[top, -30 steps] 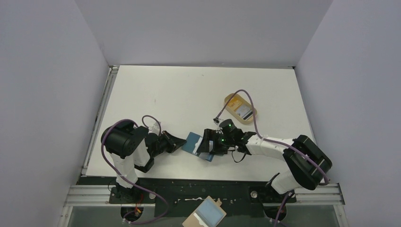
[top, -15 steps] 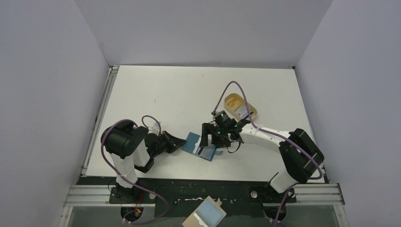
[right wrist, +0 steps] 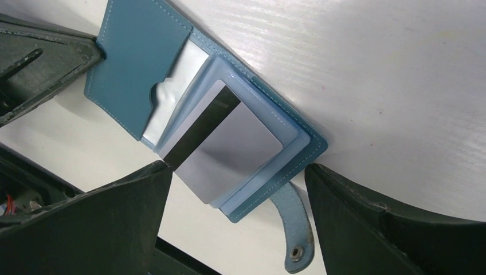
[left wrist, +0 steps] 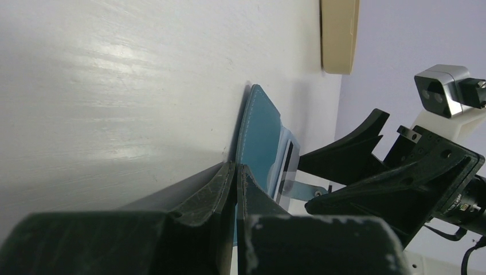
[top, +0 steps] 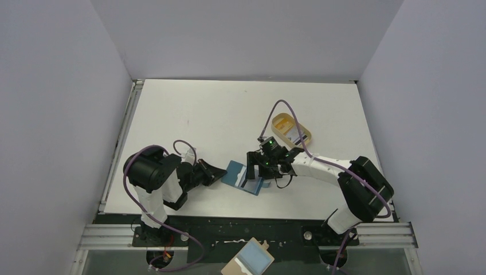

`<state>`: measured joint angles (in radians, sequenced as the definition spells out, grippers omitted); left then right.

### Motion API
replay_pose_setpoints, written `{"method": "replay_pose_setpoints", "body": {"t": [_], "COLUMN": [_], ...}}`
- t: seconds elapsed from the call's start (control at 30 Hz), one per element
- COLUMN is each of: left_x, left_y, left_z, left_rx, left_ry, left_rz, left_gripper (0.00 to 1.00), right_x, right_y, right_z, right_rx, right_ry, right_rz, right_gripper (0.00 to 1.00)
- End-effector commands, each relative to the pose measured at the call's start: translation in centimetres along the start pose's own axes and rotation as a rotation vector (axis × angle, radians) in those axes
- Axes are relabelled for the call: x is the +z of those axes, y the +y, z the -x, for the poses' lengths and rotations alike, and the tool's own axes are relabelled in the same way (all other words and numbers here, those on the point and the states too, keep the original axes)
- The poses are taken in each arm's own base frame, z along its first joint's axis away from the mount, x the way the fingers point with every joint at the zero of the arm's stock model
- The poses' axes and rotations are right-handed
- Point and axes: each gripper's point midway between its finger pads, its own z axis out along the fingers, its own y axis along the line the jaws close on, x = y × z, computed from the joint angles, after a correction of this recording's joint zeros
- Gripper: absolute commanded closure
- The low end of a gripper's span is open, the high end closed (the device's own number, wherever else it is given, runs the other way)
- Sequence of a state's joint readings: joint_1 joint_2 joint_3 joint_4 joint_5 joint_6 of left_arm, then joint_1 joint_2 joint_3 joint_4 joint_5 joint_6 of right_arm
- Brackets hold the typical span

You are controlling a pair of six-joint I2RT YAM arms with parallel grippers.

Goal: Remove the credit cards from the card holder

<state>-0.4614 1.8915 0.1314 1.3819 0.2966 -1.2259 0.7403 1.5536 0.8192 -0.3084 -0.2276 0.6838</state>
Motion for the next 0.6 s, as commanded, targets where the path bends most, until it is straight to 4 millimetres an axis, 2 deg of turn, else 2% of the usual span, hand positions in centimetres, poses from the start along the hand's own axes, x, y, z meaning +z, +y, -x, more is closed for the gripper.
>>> {"method": "replay_pose_setpoints", "body": {"t": [0.0, 0.27, 0.57], "left_x": [0.1, 0.4, 0.7], "left_y": [0.4, -0.3, -0.3], "left_z": [-0.5, -1.0, -1.1], "left_rx": [0.049, 0.064, 0.071], "left_ry": [-0.012, -0.027, -0.040], "left_rz": [0.013, 0.004, 0.009], "left_gripper": [1.00, 1.00, 1.00], "right_x": [-1.1, -3.6, -6.2], "right_y": [2.1, 1.8, 1.5], "right_z": [3.2, 4.8, 5.6], "right_rx": [-0.064, -0.133, -0.145], "right_ry": [-0.127, -0.156, -0.138], "right_rz": [0.028, -0.184, -0.442], "right_gripper": [0.10, 0.13, 0.11]}}
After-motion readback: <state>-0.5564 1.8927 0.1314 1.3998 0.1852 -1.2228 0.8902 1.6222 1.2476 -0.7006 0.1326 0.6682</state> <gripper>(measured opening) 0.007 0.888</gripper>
